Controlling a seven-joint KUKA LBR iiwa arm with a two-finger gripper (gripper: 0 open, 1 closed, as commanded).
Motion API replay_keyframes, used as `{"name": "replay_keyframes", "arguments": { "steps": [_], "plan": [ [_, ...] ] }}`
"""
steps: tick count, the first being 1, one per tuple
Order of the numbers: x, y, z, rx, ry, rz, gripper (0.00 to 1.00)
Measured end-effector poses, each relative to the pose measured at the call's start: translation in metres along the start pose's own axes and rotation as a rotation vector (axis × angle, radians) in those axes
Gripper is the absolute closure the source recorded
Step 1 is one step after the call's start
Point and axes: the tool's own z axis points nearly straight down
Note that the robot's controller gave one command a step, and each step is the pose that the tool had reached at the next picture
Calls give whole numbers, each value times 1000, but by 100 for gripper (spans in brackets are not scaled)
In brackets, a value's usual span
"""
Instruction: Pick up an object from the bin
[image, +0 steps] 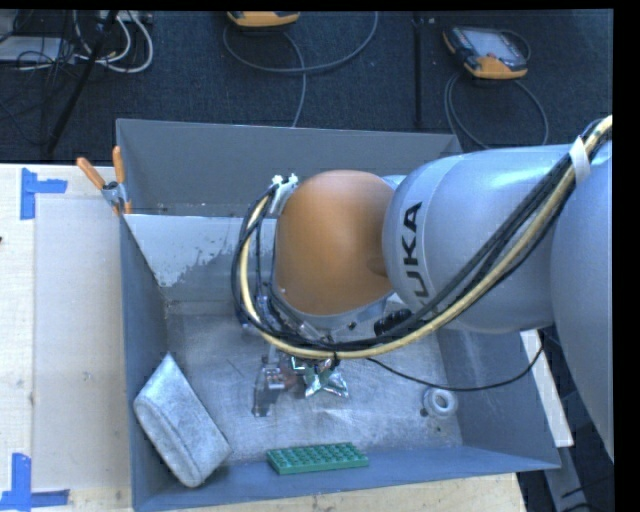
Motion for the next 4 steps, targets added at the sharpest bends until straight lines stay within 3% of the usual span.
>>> {"name": "replay_keyframes", "arguments": {
  "steps": [1, 2, 3, 4],
  "plan": [
    [-20, -50, 34, 0, -5, -15, 0],
    [-28, -62, 119, -3, -13, -53, 0],
    [-29, -62, 115, -5, -13, -51, 100],
    [-29, -62, 116, -4, -14, -50, 0]
  ]
}}
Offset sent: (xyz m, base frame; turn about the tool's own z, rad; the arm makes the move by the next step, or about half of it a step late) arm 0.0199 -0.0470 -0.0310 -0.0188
